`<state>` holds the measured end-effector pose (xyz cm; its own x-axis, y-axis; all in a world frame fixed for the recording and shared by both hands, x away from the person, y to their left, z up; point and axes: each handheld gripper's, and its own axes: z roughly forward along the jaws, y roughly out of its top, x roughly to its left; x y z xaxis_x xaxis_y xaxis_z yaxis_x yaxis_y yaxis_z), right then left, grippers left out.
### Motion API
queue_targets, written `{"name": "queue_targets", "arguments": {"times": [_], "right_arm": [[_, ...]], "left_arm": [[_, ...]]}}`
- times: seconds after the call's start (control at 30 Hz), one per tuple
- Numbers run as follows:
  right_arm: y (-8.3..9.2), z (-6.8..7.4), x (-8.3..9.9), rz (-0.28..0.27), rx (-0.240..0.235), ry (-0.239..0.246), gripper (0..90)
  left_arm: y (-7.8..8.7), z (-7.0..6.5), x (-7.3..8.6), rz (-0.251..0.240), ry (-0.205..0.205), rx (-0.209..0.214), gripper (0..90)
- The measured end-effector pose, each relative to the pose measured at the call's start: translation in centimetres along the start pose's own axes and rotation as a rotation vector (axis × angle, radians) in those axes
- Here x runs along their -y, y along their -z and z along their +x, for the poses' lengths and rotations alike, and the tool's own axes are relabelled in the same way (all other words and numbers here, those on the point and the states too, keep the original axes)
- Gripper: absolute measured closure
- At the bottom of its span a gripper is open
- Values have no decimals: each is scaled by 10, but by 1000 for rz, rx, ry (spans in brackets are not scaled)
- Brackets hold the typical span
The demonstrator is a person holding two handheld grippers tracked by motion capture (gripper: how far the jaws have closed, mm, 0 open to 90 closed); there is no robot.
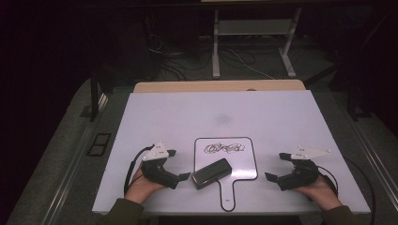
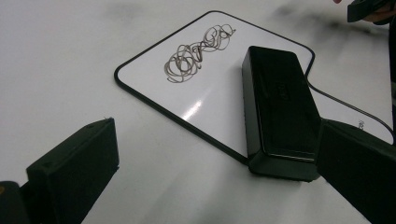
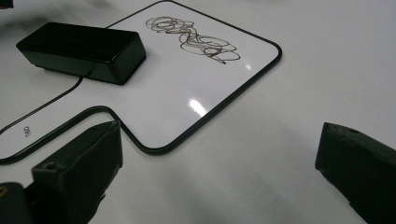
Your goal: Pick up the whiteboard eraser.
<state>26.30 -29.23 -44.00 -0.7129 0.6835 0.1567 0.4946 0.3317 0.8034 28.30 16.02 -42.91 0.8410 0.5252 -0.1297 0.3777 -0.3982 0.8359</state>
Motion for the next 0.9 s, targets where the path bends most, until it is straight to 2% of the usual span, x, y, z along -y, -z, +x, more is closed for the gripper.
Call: {"name": "queue_targets", "arguments": {"times": [0.53, 0.9], "right_arm": [[2, -2, 1, -20, -25, -6, 0], [4, -1, 0, -35, -17, -10, 0]], "left_arm": [[3, 1, -4, -11, 11, -15, 0], [6, 0, -9, -20, 11, -26, 0]]}}
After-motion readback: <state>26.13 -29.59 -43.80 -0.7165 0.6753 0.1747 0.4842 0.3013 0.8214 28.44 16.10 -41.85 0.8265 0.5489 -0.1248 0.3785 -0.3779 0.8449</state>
